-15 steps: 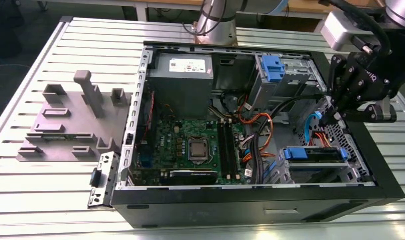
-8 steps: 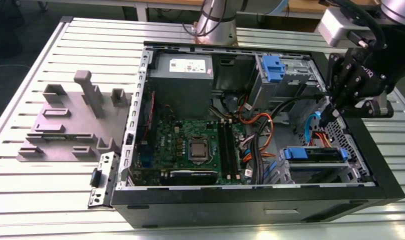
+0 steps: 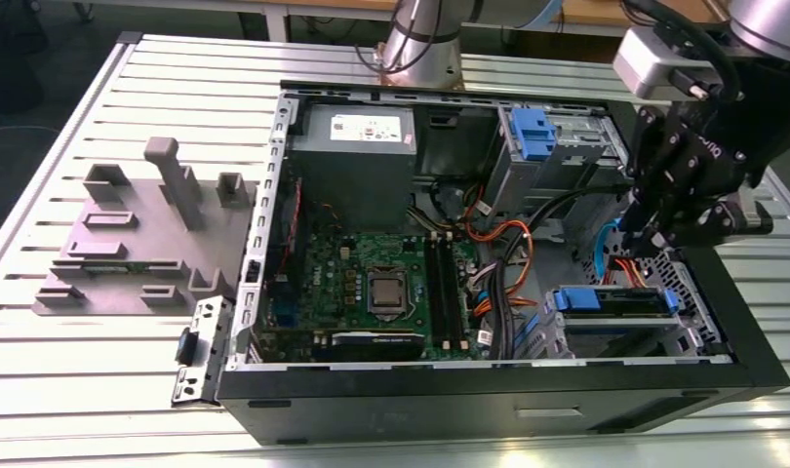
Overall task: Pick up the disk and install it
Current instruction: 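Insert the second disk wire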
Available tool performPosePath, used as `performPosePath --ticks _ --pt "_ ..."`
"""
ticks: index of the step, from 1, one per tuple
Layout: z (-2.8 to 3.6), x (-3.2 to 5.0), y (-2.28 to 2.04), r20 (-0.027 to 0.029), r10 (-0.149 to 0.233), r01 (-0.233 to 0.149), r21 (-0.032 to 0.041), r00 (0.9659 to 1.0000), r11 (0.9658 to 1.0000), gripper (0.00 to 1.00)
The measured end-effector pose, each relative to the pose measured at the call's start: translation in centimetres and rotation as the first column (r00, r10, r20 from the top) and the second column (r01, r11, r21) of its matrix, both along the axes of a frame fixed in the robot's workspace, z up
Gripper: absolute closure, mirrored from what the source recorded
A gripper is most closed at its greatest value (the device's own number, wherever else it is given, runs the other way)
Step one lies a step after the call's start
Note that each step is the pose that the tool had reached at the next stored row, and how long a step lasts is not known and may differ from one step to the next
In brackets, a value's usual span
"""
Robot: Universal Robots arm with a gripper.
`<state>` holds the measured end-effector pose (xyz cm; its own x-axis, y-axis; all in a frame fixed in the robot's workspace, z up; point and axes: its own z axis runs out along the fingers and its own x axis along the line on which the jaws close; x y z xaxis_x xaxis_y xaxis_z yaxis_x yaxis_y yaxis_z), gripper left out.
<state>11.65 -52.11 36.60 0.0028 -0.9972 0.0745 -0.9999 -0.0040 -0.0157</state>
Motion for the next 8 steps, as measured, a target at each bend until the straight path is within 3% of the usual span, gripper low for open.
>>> performPosePath --ticks 6,8 --pt "-0.37 0.03 0.36 0.0 0.0 0.0 -0.0037 1.0 1.0 0.64" --pt "-0.5 0.06 0.4 0.0 0.0 0.0 -0.0052 1.0 1.0 0.72"
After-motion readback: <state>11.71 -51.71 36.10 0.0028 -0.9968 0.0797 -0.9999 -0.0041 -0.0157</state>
